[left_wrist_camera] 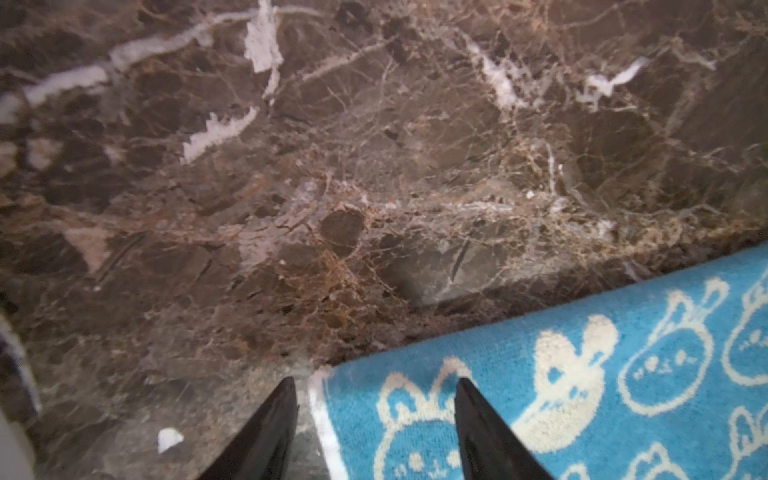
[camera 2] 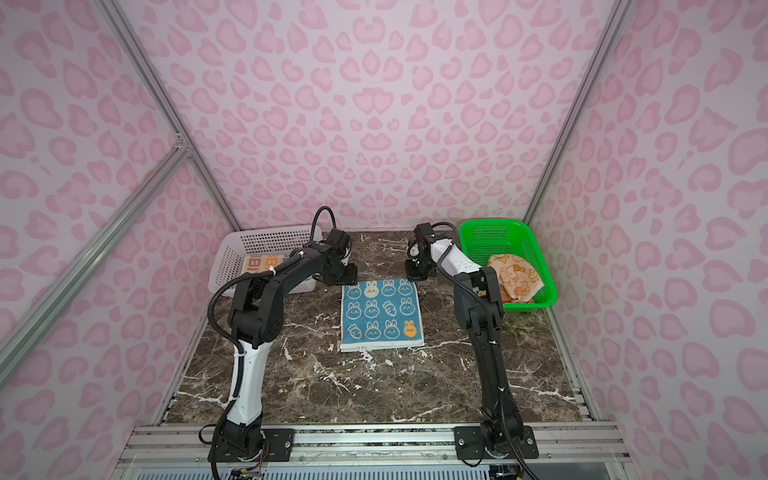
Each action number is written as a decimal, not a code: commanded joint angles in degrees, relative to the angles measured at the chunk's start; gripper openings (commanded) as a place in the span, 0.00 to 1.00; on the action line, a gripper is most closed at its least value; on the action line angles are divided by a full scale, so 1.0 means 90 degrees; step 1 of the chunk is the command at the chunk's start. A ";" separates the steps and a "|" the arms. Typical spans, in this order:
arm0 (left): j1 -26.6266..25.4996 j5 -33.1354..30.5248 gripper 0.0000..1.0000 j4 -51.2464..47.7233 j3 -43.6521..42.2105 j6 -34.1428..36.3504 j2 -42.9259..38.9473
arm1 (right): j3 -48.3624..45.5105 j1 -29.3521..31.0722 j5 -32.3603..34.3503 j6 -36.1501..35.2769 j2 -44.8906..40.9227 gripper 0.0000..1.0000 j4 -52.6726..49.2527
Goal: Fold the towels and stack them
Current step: 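Grasp the blue towel's far edge with both grippers, then fold the far edge over toward the near edge with both grippers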
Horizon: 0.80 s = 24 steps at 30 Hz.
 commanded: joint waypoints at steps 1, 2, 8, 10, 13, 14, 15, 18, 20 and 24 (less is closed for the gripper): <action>0.0058 -0.0007 0.59 -0.0172 0.0122 0.0110 0.0167 | -0.0061 -0.0010 0.0239 -0.0059 0.0115 0.00 -0.0422; 0.0067 0.0012 0.57 -0.0183 0.0146 0.0127 0.0209 | -0.0070 -0.0012 0.0235 -0.0067 0.0115 0.00 -0.0412; 0.0085 -0.0026 0.44 -0.0305 0.0170 0.0191 0.0334 | -0.0061 -0.0013 0.0224 -0.0049 0.0115 0.00 -0.0402; 0.0090 -0.0025 0.38 -0.0322 0.0161 0.0208 0.0364 | -0.0041 -0.0011 0.0233 -0.0040 0.0129 0.00 -0.0420; 0.0088 -0.0007 0.30 -0.0355 0.0089 0.0215 0.0336 | -0.0044 -0.0027 0.0234 -0.0047 0.0120 0.00 -0.0436; 0.0079 0.0013 0.30 -0.0340 0.0025 0.0215 0.0309 | -0.0044 -0.0020 0.0243 -0.0034 0.0115 0.00 -0.0441; 0.0076 0.0035 0.28 -0.0319 -0.0029 0.0218 0.0273 | -0.0042 -0.0027 0.0243 -0.0023 0.0115 0.00 -0.0441; 0.0081 0.0039 0.22 -0.0343 -0.0163 0.0232 0.0199 | -0.0038 -0.0031 0.0234 0.0004 0.0115 0.00 -0.0441; 0.0081 0.0011 0.16 -0.0359 -0.0234 0.0254 0.0159 | -0.0023 -0.0030 0.0221 0.0028 0.0115 0.00 -0.0441; 0.0076 -0.0014 0.09 -0.0436 -0.0297 0.0274 0.0144 | -0.0037 -0.0052 0.0223 0.0060 0.0106 0.00 -0.0442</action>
